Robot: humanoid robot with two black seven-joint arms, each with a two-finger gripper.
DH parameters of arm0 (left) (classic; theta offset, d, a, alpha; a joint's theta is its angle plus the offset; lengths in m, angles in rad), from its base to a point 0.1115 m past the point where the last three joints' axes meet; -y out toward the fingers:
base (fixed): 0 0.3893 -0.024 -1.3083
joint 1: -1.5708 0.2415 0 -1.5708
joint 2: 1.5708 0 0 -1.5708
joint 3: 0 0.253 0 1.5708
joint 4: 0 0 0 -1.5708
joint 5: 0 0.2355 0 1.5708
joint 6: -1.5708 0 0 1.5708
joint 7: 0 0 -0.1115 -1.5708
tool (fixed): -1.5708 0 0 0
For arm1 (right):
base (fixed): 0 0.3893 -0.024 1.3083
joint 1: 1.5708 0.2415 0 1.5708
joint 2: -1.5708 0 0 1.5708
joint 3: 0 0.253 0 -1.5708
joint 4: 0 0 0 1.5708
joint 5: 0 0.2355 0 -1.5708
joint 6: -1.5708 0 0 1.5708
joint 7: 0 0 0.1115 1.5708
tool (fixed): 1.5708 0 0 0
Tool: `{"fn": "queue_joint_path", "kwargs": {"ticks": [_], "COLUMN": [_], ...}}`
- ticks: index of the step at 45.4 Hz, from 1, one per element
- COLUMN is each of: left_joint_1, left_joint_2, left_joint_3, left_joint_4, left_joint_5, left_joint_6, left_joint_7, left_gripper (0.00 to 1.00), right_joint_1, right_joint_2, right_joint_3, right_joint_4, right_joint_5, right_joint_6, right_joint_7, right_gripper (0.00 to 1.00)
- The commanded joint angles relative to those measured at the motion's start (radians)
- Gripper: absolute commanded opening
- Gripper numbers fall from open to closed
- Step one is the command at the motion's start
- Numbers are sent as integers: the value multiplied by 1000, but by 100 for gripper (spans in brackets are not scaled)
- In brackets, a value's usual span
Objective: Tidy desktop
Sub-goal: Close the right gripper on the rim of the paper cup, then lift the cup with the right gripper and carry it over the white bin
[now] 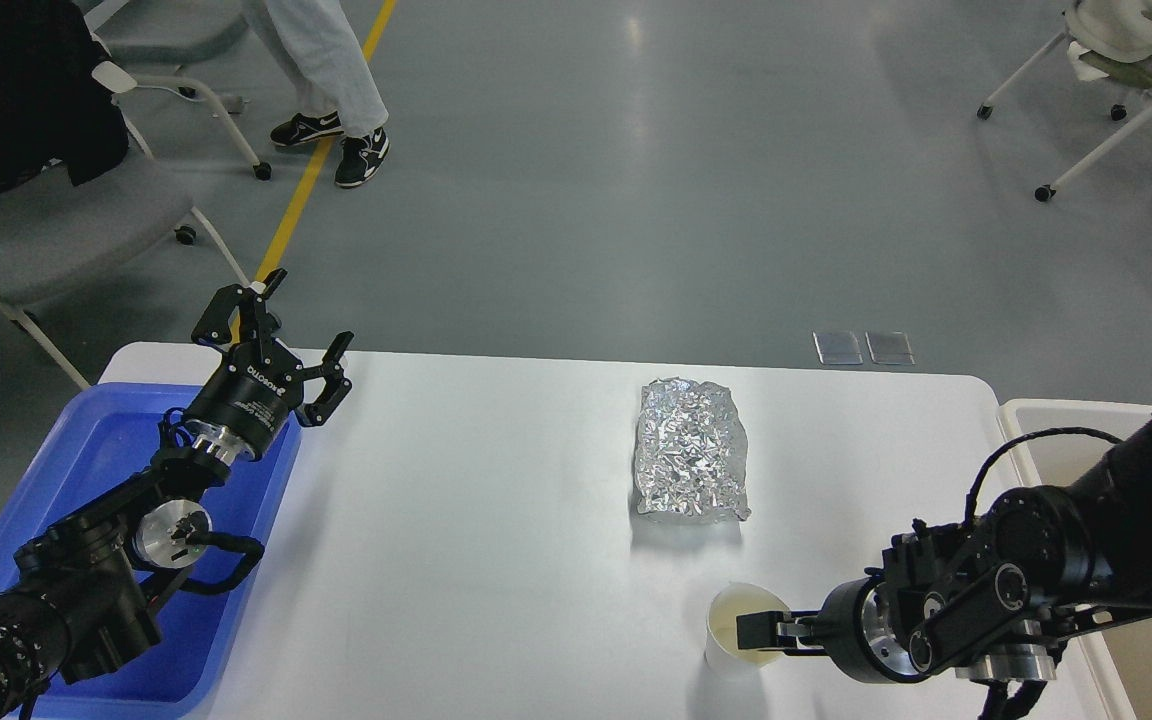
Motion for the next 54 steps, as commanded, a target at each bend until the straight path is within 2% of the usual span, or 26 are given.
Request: {"fn": "queue_joint_path", "kwargs": {"ticks": [1,4,8,10,14,16,17,21,35,40,46,49,54], "left_joint_1": [-1,0,0,0,0,0,0,0,0,0,0,0,0], "left_joint_2": [0,0,0,0,0,0,0,0,0,0,0,0,0], "left_joint_3": [0,0,0,0,0,0,0,0,0,0,0,0,0], "left_joint_4": [1,0,0,0,1,1,0,0,0,0,0,1,1], "left_joint_5": [0,0,0,0,0,0,0,0,0,0,0,0,0], "left_joint_6": [0,0,0,0,0,0,0,0,0,0,0,0,0], "left_joint_7": [1,1,-1,1,1,1,-1,-1,1,-1,1,-1,-1], "left_gripper": [100,100,100,100,100,100,100,100,100,100,100,100,100], "right_joint_1": [-51,-52,-52,-52,-52,-52,-53,-53,-32,-21,33,76,168], "right_joint_2": [15,21,24,26,29,29,29,26,6,-8,-80,-129,-236], "right_joint_3": [7,7,7,7,7,7,7,5,4,4,7,8,10], "right_joint_4": [-19,-19,-19,-19,-18,-18,-18,-18,7,19,37,37,37], "right_joint_5": [37,37,37,35,35,39,39,37,35,39,39,39,37], "right_joint_6": [-67,-68,-73,-78,-87,-87,-88,-88,-93,-91,-73,-23,86], "right_joint_7": [18,22,24,24,24,24,24,24,51,85,125,142,143], "right_gripper": [79,69,49,45,42,37,25,0,0,0,0,0,0]}}
